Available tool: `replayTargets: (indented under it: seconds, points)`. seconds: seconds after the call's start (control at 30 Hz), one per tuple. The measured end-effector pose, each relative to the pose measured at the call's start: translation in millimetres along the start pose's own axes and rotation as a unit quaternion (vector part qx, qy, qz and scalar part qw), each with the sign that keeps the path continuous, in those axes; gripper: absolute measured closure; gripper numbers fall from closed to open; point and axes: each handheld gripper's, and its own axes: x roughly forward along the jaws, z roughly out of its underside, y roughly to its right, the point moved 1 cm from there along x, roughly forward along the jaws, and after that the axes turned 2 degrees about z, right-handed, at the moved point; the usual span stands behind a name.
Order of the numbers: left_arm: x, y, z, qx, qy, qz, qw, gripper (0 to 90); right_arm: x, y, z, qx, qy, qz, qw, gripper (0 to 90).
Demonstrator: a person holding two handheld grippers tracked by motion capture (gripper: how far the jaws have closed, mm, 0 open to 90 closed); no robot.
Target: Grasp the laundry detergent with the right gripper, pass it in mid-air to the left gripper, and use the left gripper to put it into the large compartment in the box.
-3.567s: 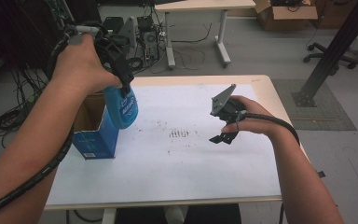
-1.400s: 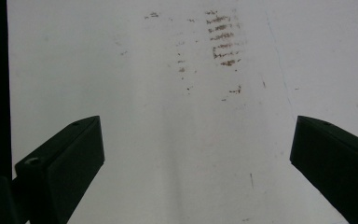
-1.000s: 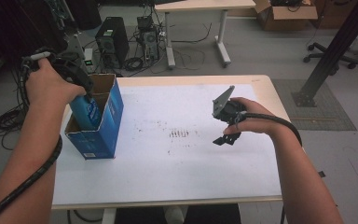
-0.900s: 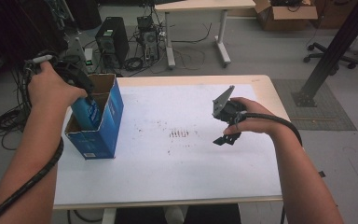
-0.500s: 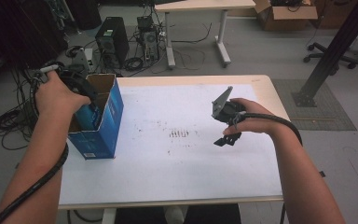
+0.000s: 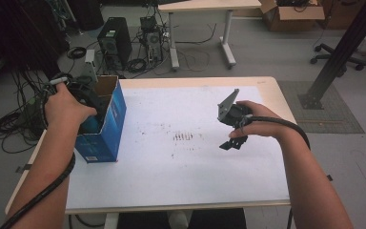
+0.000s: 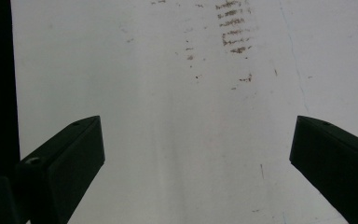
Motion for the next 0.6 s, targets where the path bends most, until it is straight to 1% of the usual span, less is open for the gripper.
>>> replayTargets:
  seconds: [0.17,0.4,0.6]
  points:
    - [6.3,1.2,-0.8,0.003,-0.005,-0.003,1.0,37.6,0.4,0.1,1.6,0.002,0.001,0.001,1.0,3.1]
    - [13.4,2.6,-2.4,0.006,-0.01,0.001,0.9999,37.6,1.0,0.2,3.6,0.004,0.002,0.002,1.0,3.1]
    - [14.2,2.6,-2.8,0.006,-0.009,0.001,0.9999,37.5,1.0,0.2,4.9,0.005,0.001,0.002,1.0,3.0]
